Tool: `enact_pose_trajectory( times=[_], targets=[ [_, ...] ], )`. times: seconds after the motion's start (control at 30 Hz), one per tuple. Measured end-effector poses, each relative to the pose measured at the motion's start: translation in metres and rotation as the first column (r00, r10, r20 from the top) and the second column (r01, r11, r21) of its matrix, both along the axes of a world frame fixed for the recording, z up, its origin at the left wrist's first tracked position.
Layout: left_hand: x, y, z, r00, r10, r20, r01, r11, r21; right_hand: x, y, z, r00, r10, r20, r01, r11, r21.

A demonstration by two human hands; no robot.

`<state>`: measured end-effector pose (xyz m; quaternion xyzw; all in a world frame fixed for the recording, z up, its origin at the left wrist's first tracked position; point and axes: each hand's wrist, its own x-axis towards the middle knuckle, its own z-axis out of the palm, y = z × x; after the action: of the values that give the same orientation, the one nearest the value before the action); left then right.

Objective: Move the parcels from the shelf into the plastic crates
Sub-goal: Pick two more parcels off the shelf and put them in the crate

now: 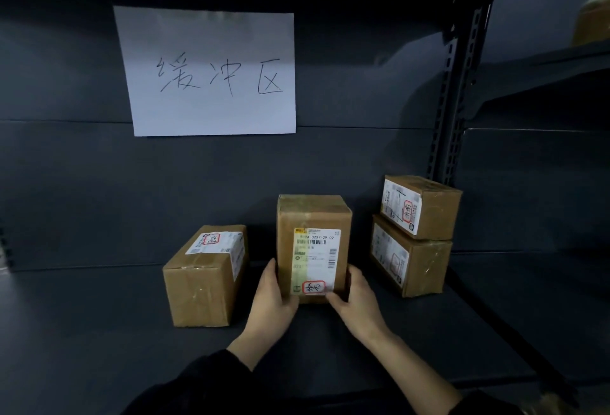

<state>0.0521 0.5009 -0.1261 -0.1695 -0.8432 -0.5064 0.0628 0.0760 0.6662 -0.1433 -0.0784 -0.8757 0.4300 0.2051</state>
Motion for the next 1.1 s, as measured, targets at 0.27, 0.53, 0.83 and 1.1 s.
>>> enact_pose_trajectory(
  times=[0.27, 0.53, 0.83, 1.1],
  targets=[
    [0.027, 0.017, 0.026, 0.895, 0.066, -0.441, -0.123, 0.987, -0.101, 0.023, 0.031, 0.029, 0.991, -0.098, -0.097, 0.100, 0.995, 0.023],
    [0.048, 0.071, 0.025, 0.844, -0.224, -0.487, 0.088, 0.954, -0.287, 0.063, 0.080, 0.051, 0.961, -0.120, -0.248, 0.153, 0.981, 0.119],
    [0.046, 0.122, 0.021, 0.860, -0.264, -0.436, -0.058, 0.798, -0.599, 0.087, 0.133, 0.066, 0.965, -0.218, -0.146, 0.258, 0.889, 0.378],
    [0.040, 0.139, 0.020, 0.881, -0.247, -0.404, -0.099, 0.738, -0.667, 0.082, 0.167, 0.081, 0.960, -0.256, -0.115, 0.278, 0.825, 0.493]
  ],
)
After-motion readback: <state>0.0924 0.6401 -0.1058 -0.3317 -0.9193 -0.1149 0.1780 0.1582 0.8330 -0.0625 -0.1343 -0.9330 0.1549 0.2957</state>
